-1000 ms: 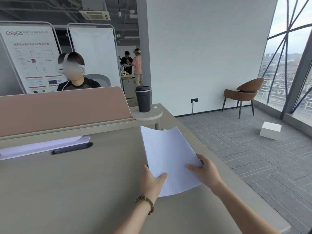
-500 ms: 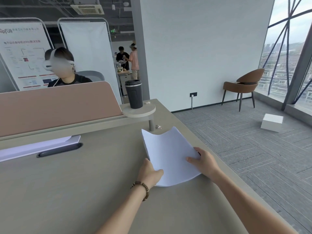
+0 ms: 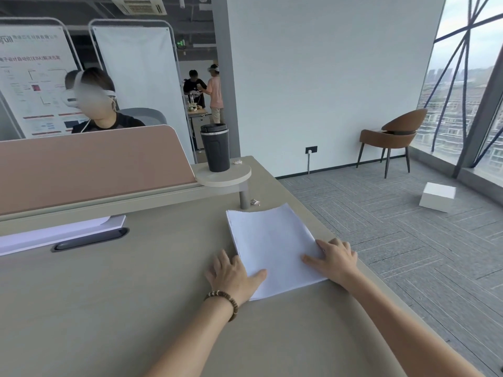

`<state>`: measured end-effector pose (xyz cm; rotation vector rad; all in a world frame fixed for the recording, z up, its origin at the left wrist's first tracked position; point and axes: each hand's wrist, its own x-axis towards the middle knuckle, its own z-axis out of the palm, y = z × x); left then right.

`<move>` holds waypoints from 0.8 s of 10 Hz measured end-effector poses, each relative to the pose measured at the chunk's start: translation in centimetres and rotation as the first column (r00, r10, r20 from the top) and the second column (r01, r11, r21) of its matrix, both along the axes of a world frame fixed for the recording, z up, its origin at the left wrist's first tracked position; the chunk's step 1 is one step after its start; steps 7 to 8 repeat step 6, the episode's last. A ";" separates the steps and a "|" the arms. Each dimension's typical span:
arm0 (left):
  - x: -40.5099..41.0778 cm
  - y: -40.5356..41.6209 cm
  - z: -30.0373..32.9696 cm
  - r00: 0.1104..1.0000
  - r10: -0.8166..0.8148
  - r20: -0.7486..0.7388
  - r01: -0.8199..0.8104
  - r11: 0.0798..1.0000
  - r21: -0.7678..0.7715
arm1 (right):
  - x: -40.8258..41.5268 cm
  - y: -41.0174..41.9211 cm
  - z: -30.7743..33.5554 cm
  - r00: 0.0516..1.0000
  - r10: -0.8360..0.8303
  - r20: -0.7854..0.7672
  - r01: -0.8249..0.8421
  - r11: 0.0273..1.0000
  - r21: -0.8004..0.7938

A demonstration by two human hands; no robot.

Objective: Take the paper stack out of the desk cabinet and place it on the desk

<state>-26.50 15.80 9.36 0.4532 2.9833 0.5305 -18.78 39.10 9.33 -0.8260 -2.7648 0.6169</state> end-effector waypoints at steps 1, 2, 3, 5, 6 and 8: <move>0.3 -0.1 -0.8 0.999 0.024 -0.048 -0.028 0.996 -0.086 | 0.2 0.0 -0.2 1.000 -0.010 0.020 0.009 0.998 0.060; 0.7 -0.1 -1.1 0.996 0.048 -0.079 -0.053 0.996 -0.068 | 0.4 -0.1 0.1 0.999 -0.007 0.049 0.003 0.998 0.064; 0.8 -0.2 -0.9 0.996 0.061 -0.066 -0.064 0.997 -0.046 | 0.8 -0.4 0.7 0.999 -0.012 0.052 0.010 0.999 0.043; 1.4 -1.9 1.6 0.999 0.022 0.048 -0.030 0.984 0.175 | 2.5 -2.2 3.1 0.995 0.030 -0.094 -0.037 0.997 -0.074; 2.6 -3.7 3.5 0.999 -0.053 0.005 0.048 0.942 0.333 | 4.0 -3.5 4.6 0.971 0.084 -0.225 -0.108 0.990 -0.096; 2.6 -3.7 3.5 0.999 -0.053 0.005 0.048 0.942 0.333 | 4.0 -3.5 4.6 0.971 0.084 -0.225 -0.108 0.990 -0.096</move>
